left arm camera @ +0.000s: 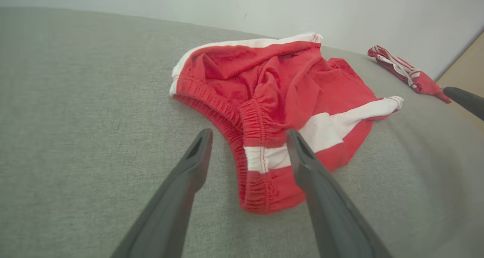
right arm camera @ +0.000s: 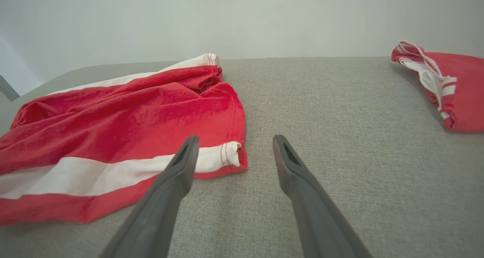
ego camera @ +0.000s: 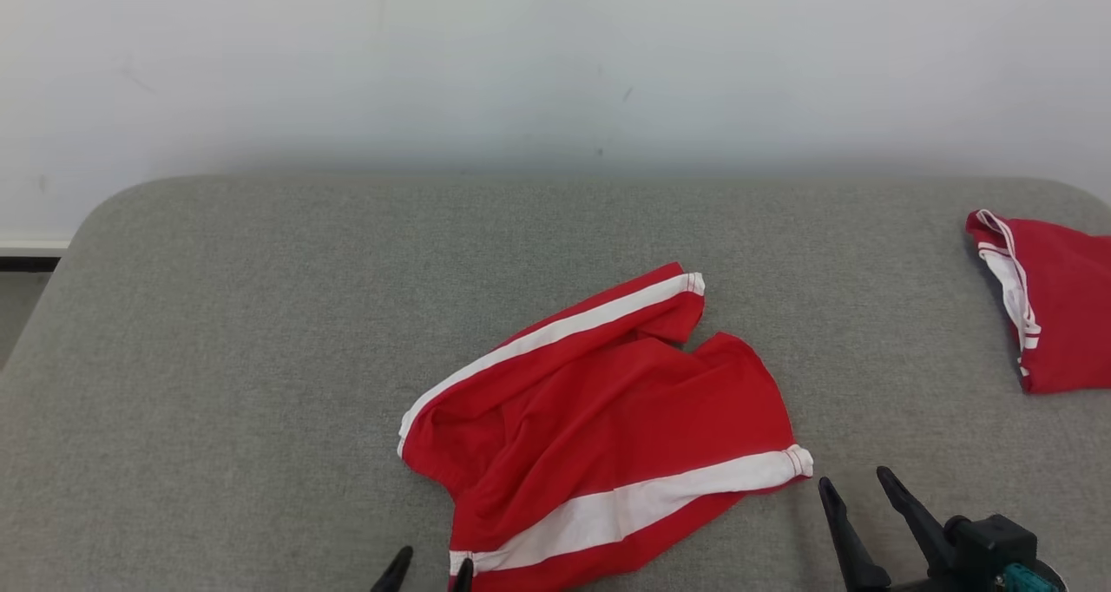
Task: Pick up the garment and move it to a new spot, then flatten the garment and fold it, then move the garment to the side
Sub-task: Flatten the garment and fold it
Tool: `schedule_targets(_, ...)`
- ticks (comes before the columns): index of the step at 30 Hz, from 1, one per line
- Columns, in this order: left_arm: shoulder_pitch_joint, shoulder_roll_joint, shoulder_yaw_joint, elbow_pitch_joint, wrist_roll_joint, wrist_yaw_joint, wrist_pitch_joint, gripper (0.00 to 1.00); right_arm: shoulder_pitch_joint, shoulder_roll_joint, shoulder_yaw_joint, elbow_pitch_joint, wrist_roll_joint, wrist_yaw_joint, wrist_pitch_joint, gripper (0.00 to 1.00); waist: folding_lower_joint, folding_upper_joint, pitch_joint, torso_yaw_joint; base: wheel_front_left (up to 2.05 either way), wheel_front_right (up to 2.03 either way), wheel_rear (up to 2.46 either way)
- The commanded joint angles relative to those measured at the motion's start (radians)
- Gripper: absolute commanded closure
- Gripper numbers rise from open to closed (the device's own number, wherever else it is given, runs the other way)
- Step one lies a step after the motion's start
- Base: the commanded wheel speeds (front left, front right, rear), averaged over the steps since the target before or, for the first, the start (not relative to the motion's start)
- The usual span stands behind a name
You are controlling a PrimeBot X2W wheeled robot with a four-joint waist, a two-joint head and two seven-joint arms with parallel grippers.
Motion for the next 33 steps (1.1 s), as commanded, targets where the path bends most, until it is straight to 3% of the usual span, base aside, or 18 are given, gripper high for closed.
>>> schedule_targets(1, -0.027, 0.007, -0.025, 0.026, -0.04, 0.002, -0.001, 0.0, -0.028, -0.016, 0.023, 0.023, 0.015, -0.003, -0.001, 0.0, 0.0001, 0.0, 0.019, 0.017, 0.0, 0.0, 0.0)
schedule_targets(10, -0.148, 0.027, -0.158, 0.16, -0.13, 0.002, -0.001, 0.0, -0.159, -0.063, 0.162, 0.184, 0.057, -0.003, -0.001, 0.0, 0.0001, 0.0, 0.061, 0.03, 0.0, 0.0, 0.0)
schedule_targets(18, -0.216, 0.039, -0.253, 0.199, -0.181, 0.002, -0.001, 0.0, -0.253, -0.085, 0.277, 0.273, 0.113, -0.003, -0.001, 0.0, 0.0001, 0.0, 0.088, 0.031, 0.0, 0.0, 0.0)
schedule_targets(19, -0.22, 0.039, -0.261, 0.201, -0.19, 0.002, -0.001, 0.13, -0.26, -0.088, 0.286, 0.278, 0.121, -0.003, -0.001, 0.0, 0.0001, 0.0, 0.092, 0.032, 0.0, 0.0, 0.0)
schedule_targets(20, -0.227, 0.038, -0.266, 0.203, -0.196, 0.002, -0.001, 0.53, -0.268, -0.09, 0.298, 0.284, 0.129, -0.003, -0.001, 0.0, 0.0001, 0.0, 0.097, 0.034, 0.0, 0.0, 0.0)
schedule_targets(21, -0.234, 0.036, -0.271, 0.205, -0.199, 0.002, -0.001, 0.65, -0.275, -0.089, 0.311, 0.291, 0.138, -0.003, -0.001, 0.09, 0.0001, 0.0, 0.101, 0.034, 0.0, 0.0, 0.0)
schedule_targets(22, -0.241, 0.032, -0.273, 0.207, -0.209, 0.002, -0.001, 1.0, -0.287, -0.088, 0.32, 0.297, 0.145, -0.003, -0.001, 0.71, 0.0001, 0.0, 0.106, 0.034, 0.0, 0.0, 0.0)
schedule_targets(23, -0.244, 0.024, -0.267, 0.208, -0.221, 0.002, -0.001, 1.0, -0.296, -0.084, 0.328, 0.305, 0.157, -0.003, -0.001, 0.93, 0.0001, 0.0, 0.109, 0.035, 0.0, 0.0, 0.0)
schedule_targets(24, -0.248, 0.016, -0.265, 0.21, -0.228, 0.002, -0.001, 1.0, -0.302, -0.081, 0.338, 0.317, 0.169, -0.003, -0.001, 1.0, 0.0001, 0.0, 0.113, 0.036, 0.0, 0.0, 0.0)
schedule_targets(33, -0.275, 0.004, -0.235, 0.162, -0.231, 0.002, -0.001, 1.0, -0.351, -0.096, 0.359, 0.25, 0.193, -0.003, -0.001, 1.0, 0.0001, 0.0, 0.121, 0.037, 0.0, 0.0, 0.0)
